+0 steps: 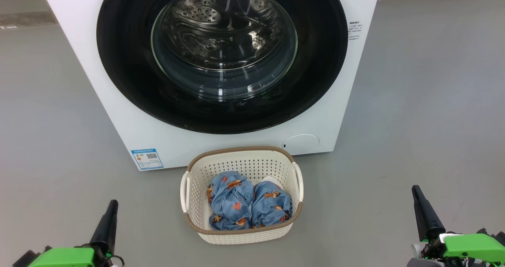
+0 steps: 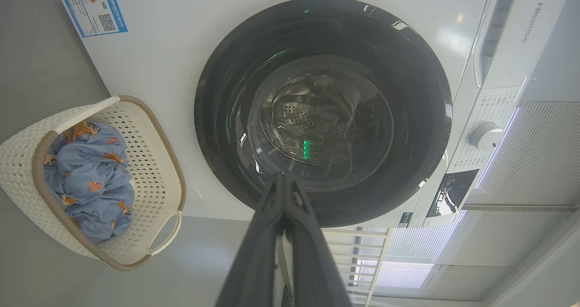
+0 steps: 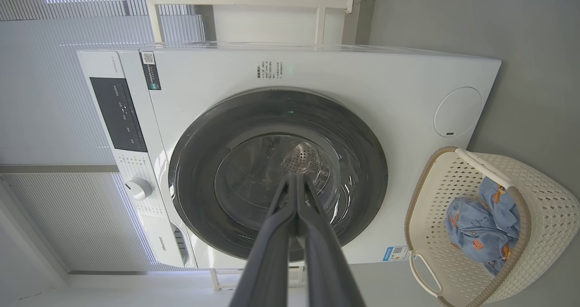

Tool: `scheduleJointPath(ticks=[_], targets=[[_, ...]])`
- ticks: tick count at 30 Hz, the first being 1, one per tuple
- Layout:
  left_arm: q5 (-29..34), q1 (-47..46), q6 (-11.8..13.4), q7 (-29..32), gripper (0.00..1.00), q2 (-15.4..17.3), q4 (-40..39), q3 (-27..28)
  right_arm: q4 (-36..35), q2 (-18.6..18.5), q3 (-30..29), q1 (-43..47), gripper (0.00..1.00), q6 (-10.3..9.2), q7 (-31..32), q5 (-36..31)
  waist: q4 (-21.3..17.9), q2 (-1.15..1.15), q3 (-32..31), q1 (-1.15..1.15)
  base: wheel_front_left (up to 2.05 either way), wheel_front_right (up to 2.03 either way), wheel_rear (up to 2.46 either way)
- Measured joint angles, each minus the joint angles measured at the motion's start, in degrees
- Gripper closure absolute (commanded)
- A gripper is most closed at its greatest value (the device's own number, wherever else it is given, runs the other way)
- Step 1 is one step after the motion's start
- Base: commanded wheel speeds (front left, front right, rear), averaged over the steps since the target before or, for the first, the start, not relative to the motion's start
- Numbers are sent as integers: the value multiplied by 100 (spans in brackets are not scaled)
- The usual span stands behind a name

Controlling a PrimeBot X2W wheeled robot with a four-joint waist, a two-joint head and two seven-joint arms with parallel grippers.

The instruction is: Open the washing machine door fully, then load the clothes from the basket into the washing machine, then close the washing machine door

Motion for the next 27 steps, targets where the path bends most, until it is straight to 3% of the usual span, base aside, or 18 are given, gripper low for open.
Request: scheduleJointPath(ticks=[14,15,27], targets=[[0,0,0,0,100,0,-1,0,0,0,0,0,100,0,0,0,0,0,0,0,0,0,0],[0,2,0,-1,0,-2,12,-4,12,3,-1,3,0,0,0,0,0,0,0,0,0,0,0],[11,264,7,-18,0,-121,302,-40,334,63,67,252,0,0,-97,-32,-4,0,-7,3,0,0,0]])
